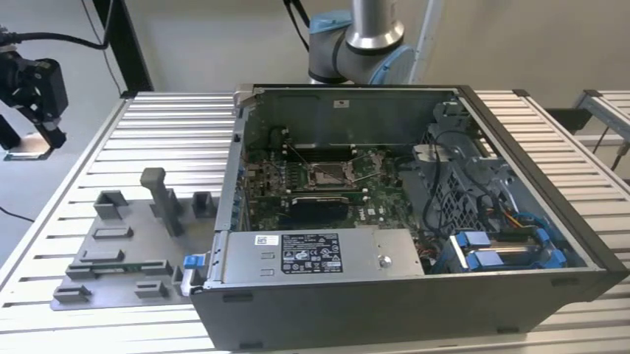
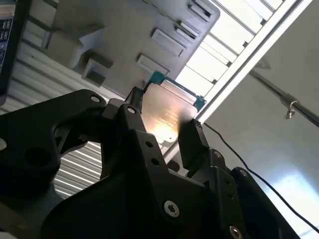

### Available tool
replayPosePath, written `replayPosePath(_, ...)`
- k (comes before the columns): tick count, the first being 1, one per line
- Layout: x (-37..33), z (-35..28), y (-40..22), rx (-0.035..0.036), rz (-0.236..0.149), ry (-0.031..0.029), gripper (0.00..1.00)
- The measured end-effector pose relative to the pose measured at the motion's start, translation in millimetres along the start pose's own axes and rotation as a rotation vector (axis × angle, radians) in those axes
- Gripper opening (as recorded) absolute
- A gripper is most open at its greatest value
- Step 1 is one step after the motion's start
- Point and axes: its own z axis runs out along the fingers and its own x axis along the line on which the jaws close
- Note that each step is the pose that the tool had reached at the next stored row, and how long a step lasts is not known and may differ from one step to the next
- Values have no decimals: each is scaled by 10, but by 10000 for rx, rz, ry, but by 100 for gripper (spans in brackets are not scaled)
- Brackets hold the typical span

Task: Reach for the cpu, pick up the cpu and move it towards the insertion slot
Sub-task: 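Pick up the cpu and move it towards the insertion slot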

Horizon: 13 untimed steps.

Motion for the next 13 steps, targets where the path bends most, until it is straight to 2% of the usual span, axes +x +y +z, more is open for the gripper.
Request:
replayPosePath(4, -2, -118, 5, 0, 0, 0, 0)
replayPosePath(10, -8, -183, 7, 1, -1, 0, 0)
replayPosePath(13, -74, -207, 7, 1, 0, 1, 0)
